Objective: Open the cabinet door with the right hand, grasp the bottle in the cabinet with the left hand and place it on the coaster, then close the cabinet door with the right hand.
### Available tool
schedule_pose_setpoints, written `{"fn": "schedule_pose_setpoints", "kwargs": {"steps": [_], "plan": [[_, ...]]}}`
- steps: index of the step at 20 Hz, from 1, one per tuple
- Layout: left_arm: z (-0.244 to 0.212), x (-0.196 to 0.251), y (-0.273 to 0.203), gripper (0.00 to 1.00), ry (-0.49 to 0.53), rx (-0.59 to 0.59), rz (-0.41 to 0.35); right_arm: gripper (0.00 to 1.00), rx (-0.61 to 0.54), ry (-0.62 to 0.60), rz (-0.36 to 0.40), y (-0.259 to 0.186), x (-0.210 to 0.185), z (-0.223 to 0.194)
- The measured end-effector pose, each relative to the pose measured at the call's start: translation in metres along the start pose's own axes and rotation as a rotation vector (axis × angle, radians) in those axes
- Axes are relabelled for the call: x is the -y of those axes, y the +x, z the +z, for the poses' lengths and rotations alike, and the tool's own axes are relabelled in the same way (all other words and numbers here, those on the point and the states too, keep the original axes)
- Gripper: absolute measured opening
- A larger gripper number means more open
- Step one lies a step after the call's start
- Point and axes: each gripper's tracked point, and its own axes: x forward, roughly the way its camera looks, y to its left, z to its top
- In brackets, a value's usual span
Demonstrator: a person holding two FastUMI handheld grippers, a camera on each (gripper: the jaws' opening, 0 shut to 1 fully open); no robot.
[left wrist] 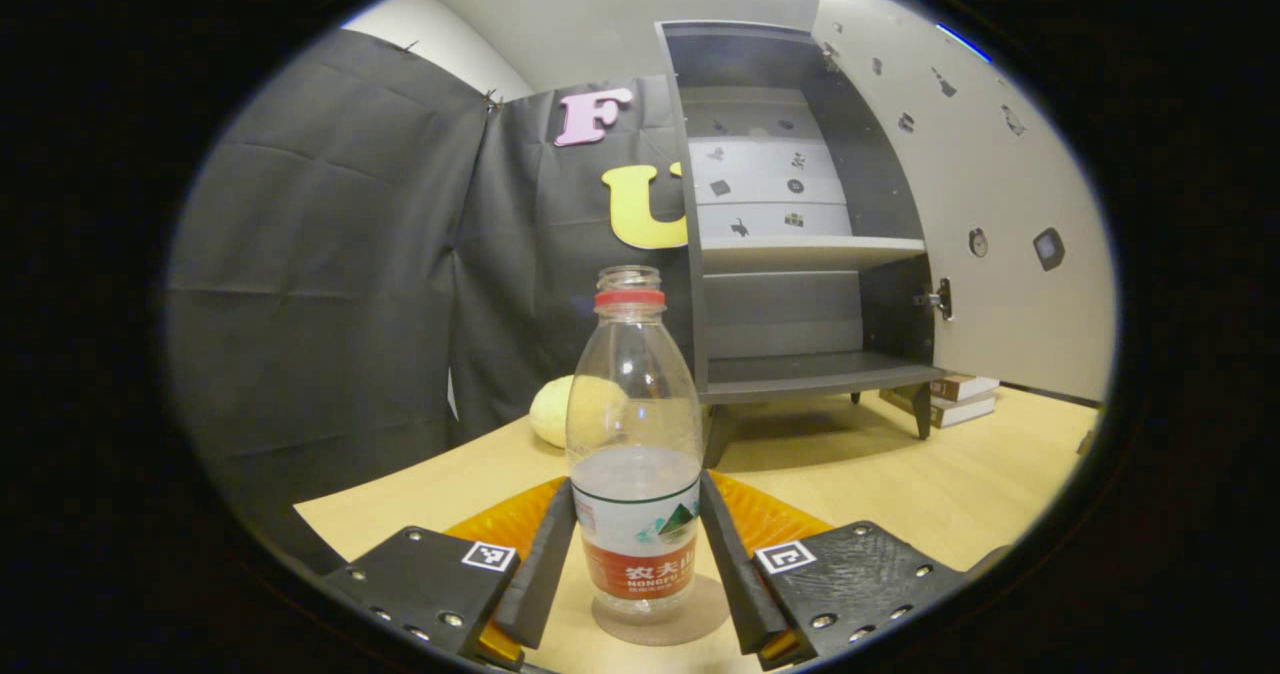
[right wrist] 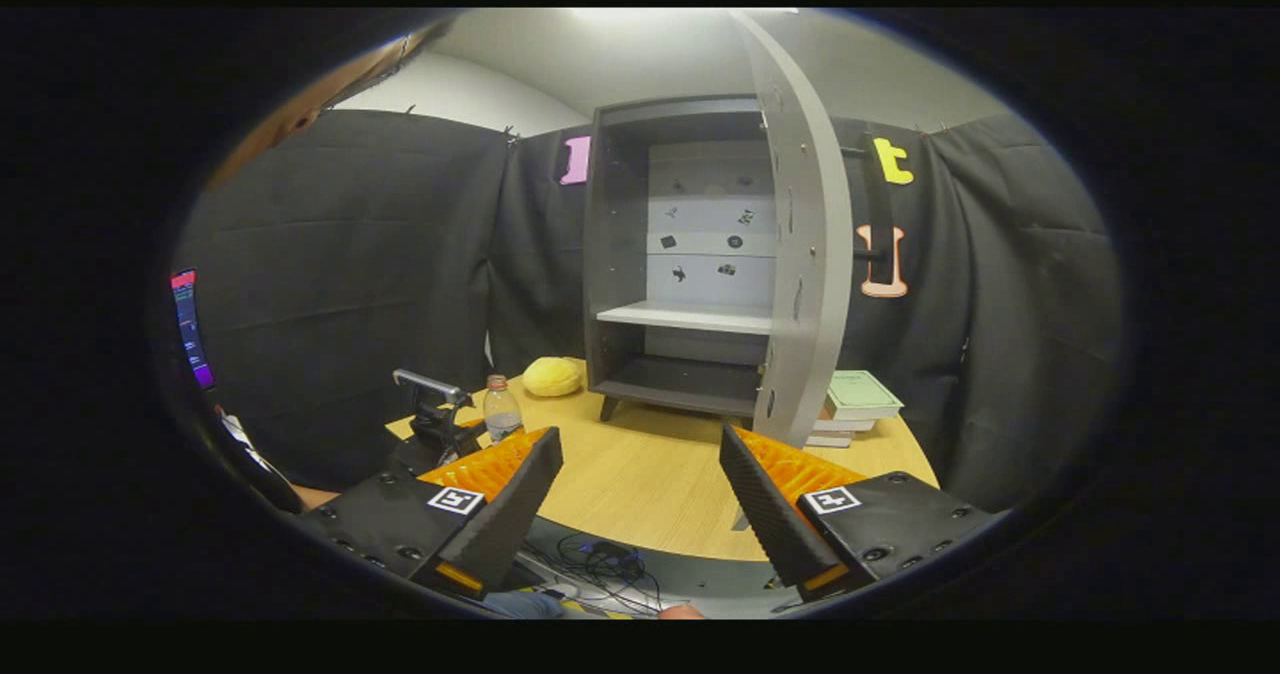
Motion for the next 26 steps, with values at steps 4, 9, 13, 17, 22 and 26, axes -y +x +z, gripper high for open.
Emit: {"fn": "schedule_pose_setpoints", "kwargs": {"steps": [4,9,13,17,22,26], "plan": [[-0.009,0.002,-0.001,0.70,-0.016,-0.047,0.003,0.97,0.001,0.001,0.002,0.000,-0.002,-0.001],[-0.009,0.003,-0.003,0.70,0.007,-0.052,0.002,1.00,0.004,0.003,0.005,0.000,-0.002,0.000],[-0.016,0.005,-0.009,0.80,0.002,-0.084,0.006,0.97,0.019,0.009,0.006,-0.001,-0.002,0.003],[-0.007,0.010,-0.026,0.80,0.033,-0.106,-0.009,0.97,0.041,0.039,-0.003,-0.002,0.003,0.008],[0.044,0.013,-0.058,0.80,0.055,-0.074,-0.021,1.00,0.091,0.089,-0.037,-0.006,0.016,0.020],[0.095,0.008,-0.085,0.82,0.050,-0.040,0.003,0.97,0.130,0.077,-0.100,-0.013,0.045,0.037]]}}
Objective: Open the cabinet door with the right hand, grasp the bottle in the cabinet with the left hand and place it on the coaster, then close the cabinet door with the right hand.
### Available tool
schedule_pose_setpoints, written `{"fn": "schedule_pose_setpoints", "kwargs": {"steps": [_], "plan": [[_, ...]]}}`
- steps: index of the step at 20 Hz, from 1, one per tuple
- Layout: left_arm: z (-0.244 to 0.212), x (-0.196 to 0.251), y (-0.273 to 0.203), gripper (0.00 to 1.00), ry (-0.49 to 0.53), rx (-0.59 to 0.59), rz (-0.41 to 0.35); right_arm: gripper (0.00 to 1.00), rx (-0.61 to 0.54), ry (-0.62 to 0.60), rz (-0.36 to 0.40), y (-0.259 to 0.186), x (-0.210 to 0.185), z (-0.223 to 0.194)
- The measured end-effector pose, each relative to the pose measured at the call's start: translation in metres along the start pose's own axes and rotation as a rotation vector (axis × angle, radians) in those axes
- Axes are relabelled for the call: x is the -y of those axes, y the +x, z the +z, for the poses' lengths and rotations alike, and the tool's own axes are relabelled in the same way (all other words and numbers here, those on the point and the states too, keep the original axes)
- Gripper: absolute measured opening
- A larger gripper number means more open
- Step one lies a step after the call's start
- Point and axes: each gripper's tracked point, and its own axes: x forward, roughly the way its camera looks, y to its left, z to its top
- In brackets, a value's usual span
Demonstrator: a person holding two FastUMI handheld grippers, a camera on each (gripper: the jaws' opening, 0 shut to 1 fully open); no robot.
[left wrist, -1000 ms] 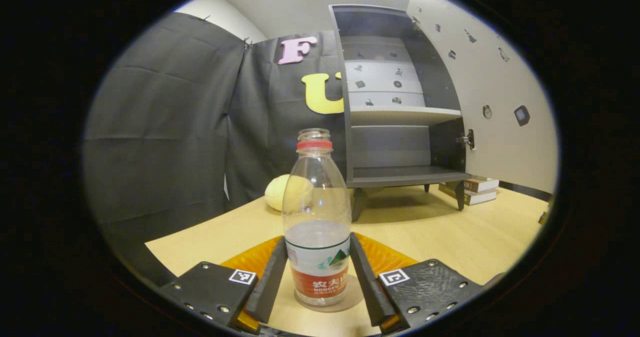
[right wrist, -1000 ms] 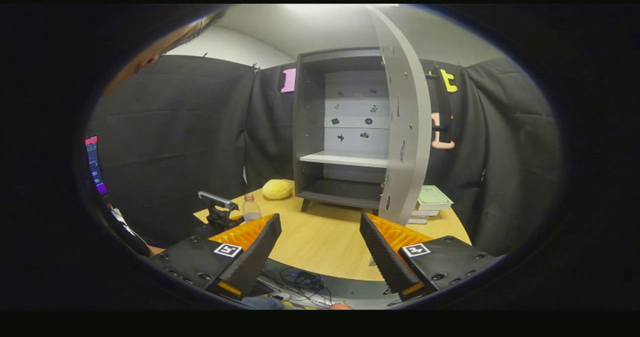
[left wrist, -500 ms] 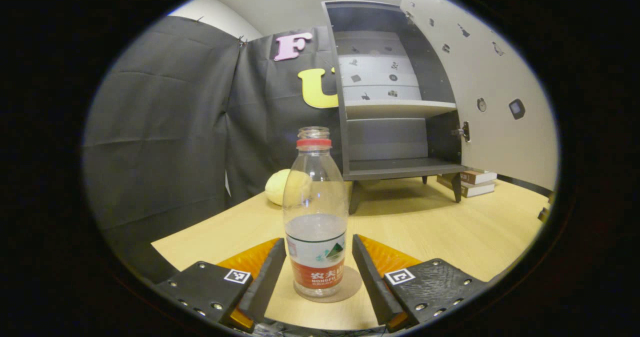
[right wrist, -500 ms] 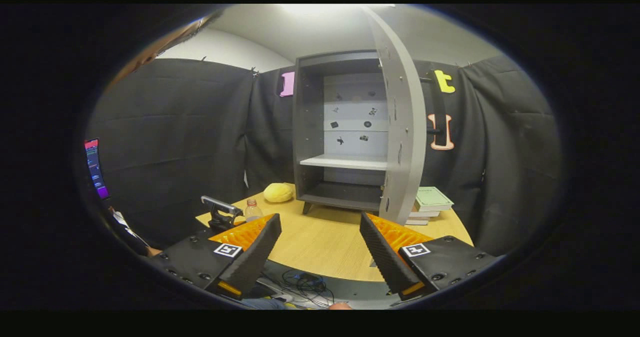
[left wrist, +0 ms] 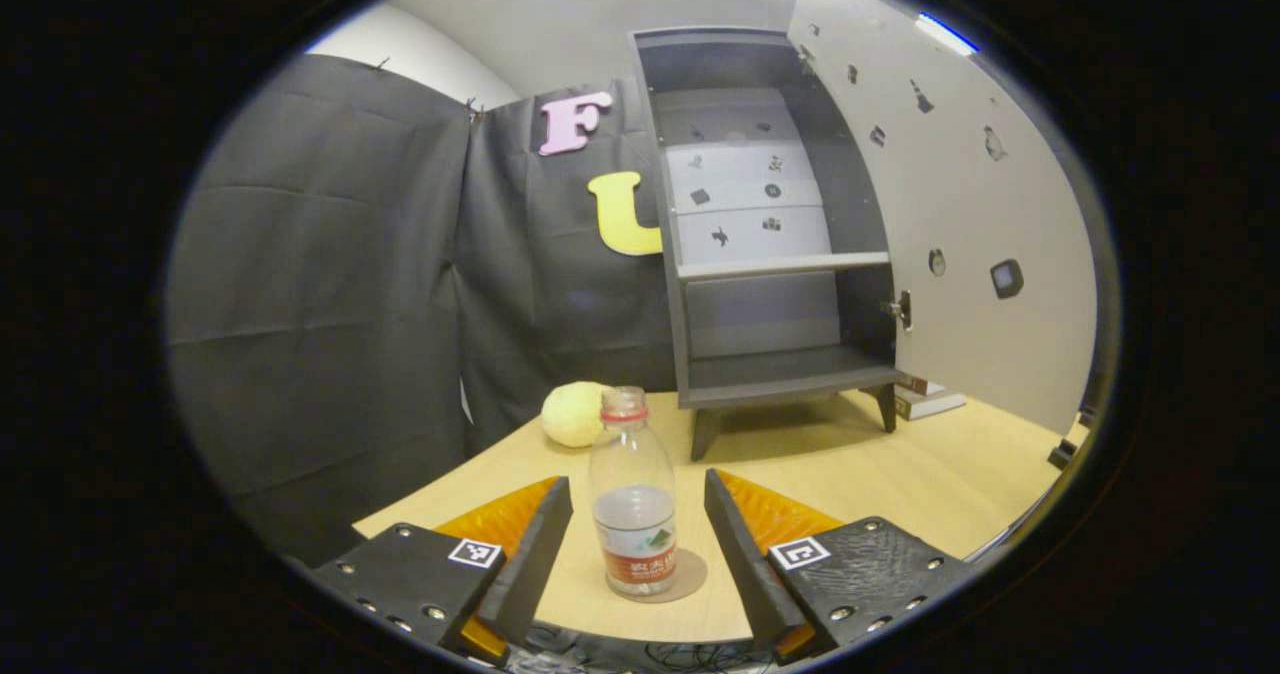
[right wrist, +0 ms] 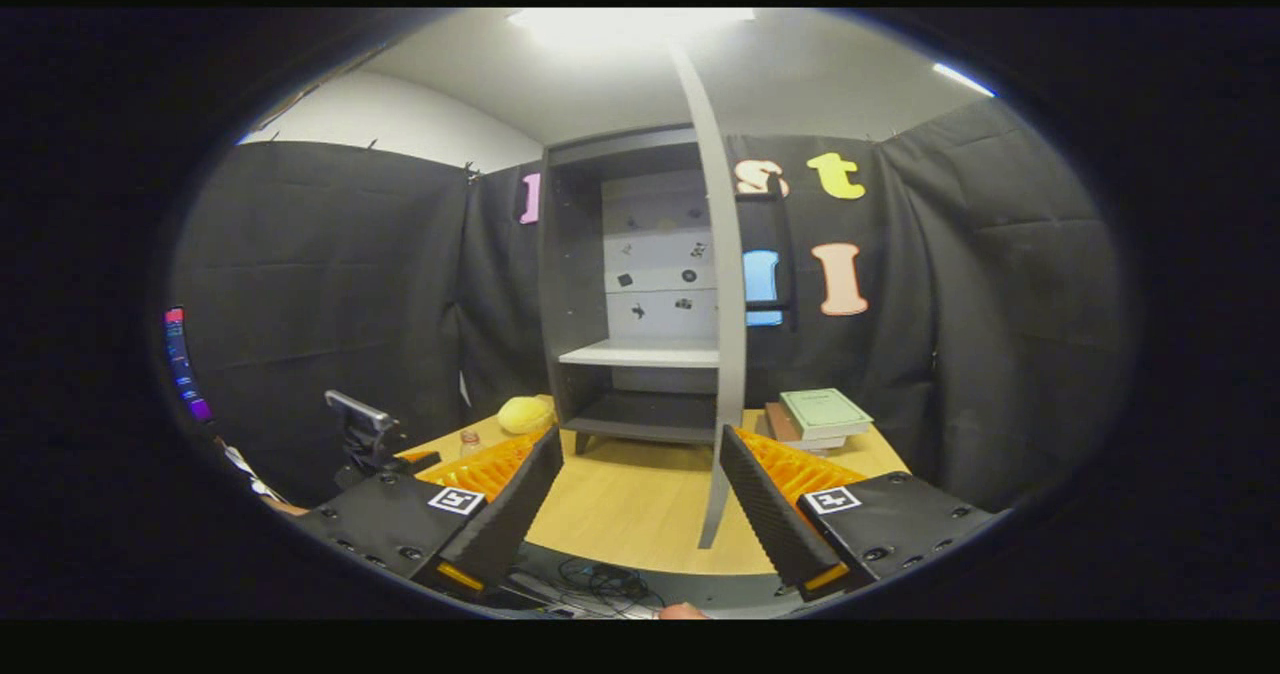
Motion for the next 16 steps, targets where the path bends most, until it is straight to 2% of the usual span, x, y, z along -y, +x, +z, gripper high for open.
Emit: {"fn": "schedule_pose_setpoints", "kwargs": {"steps": [1,3,6,7,8,13,15,16], "plan": [[0.015,0.000,-0.005,0.80,-0.007,0.013,0.001,0.97,0.012,-0.002,-0.012,-0.002,0.010,0.008],[0.041,-0.002,-0.015,0.82,-0.026,0.030,0.002,0.97,0.043,-0.014,-0.057,-0.006,0.034,0.026],[0.063,0.004,-0.029,0.80,-0.062,0.033,-0.019,1.00,0.081,-0.019,-0.154,-0.007,0.070,0.052],[0.068,0.007,-0.033,0.84,-0.077,0.035,-0.031,0.96,0.092,-0.018,-0.189,-0.006,0.079,0.059],[0.074,0.013,-0.036,0.80,-0.083,0.035,-0.048,0.96,0.098,-0.018,-0.221,-0.005,0.089,0.064],[0.093,0.030,-0.041,0.82,-0.063,0.032,-0.123,0.96,0.123,-0.031,-0.362,0.006,0.130,0.089],[0.100,0.033,-0.042,0.79,-0.041,0.044,-0.147,0.96,0.134,-0.023,-0.422,0.012,0.147,0.097],[0.104,0.030,-0.042,0.82,-0.026,0.050,-0.150,0.96,0.132,-0.015,-0.442,0.017,0.152,0.099]]}}
